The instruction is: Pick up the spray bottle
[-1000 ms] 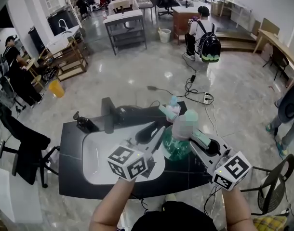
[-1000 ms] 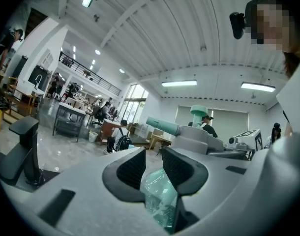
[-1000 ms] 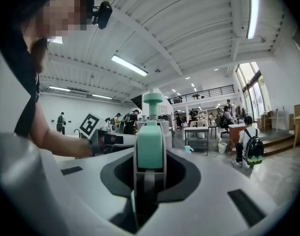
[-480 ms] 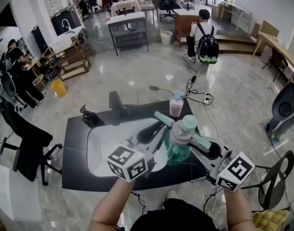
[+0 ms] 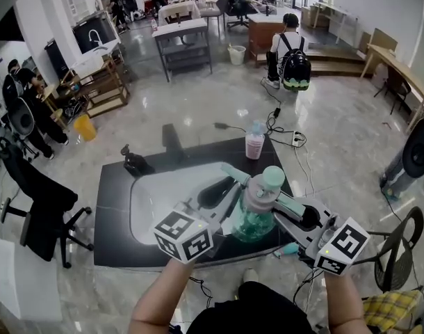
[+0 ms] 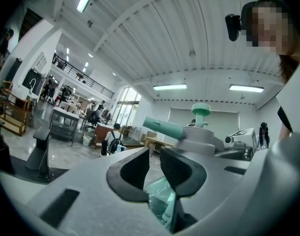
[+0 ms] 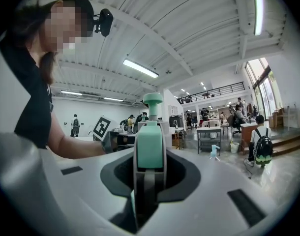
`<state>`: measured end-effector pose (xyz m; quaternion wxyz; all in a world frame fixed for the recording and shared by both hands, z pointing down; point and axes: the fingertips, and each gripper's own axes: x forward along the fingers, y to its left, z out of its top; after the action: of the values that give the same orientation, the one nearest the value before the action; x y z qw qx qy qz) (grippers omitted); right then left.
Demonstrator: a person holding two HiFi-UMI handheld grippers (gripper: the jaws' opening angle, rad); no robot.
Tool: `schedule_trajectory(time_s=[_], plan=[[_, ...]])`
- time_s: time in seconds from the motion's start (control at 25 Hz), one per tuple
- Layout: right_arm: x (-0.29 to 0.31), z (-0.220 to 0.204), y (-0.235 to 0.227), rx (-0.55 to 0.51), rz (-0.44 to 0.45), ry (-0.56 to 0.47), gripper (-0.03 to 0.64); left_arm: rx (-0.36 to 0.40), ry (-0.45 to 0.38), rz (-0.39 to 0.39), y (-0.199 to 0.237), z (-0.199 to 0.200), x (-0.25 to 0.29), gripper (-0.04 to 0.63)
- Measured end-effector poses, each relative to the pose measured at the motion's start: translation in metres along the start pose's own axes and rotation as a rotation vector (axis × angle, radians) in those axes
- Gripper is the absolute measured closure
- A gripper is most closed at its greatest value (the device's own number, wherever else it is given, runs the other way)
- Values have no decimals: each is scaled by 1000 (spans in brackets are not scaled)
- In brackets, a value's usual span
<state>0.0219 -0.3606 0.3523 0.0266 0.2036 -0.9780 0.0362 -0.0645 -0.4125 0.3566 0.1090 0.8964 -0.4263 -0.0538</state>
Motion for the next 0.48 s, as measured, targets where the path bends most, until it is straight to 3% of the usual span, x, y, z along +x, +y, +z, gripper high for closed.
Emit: schedule_trajectory(time_s=[0.48], plan=[[-13, -3, 62, -27, 44, 1, 551, 7, -9, -21, -33, -3, -51, 542]])
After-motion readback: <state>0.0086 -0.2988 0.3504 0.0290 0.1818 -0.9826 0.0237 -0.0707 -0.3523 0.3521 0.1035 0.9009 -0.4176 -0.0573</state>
